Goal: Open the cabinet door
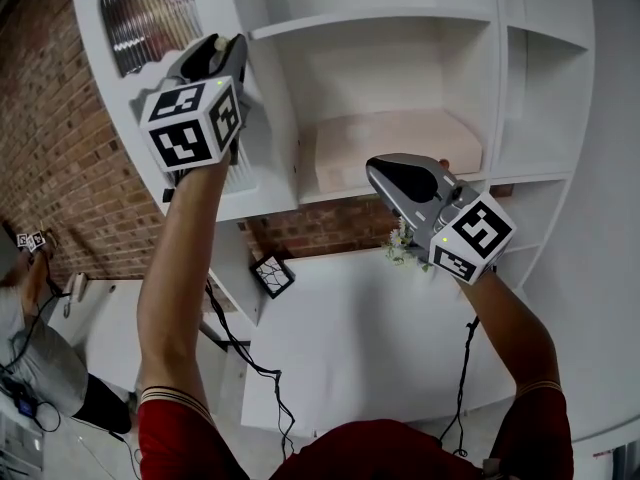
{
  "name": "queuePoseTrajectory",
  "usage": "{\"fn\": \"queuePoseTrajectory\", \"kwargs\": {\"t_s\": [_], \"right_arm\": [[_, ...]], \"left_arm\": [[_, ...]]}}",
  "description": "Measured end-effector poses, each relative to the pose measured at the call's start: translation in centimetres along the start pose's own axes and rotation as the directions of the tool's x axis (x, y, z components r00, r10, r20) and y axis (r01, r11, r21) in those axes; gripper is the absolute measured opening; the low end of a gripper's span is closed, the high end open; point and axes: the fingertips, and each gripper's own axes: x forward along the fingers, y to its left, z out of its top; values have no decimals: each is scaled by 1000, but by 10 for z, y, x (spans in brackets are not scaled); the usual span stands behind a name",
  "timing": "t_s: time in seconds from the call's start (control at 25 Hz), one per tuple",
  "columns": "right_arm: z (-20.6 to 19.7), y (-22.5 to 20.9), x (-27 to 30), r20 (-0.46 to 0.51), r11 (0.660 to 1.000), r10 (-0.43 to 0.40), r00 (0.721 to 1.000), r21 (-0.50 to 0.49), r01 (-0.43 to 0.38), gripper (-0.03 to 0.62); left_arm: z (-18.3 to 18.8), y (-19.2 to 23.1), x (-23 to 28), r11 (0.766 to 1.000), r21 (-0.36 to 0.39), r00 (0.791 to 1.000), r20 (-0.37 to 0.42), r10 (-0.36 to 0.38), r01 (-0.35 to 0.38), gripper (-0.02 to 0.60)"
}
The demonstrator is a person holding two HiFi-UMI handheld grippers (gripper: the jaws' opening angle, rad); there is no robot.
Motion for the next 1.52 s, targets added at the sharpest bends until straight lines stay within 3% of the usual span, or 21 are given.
{"fn": "queuePoseTrajectory", "kwargs": {"t_s": [0.16, 0.44, 0.92, 1.28, 1.52], "right_arm": [[3, 1, -4, 4, 1000, 2, 1000, -5, -2, 12], [1, 1, -12, 7, 1000, -5, 1000, 5, 5, 12], [1, 3, -20, 15, 1000, 6, 1000, 29, -6, 12], [14, 14, -30, 72, 992, 103, 992, 67, -108, 12], [26, 32, -33, 124, 978, 155, 980, 120, -170, 12]], "left_arm": [[-2, 4, 1, 999, 31, 999, -10, 39, -38, 90], [-4, 5, 2, 994, 95, 998, -31, 57, -53, 87], [9, 5, -20, 1000, 27, 1000, -2, 10, -10, 89], [36, 6, -65, 999, 36, 1000, -8, 11, -10, 89], [58, 16, -102, 998, -66, 1000, 21, 1, 1, 83]]}}
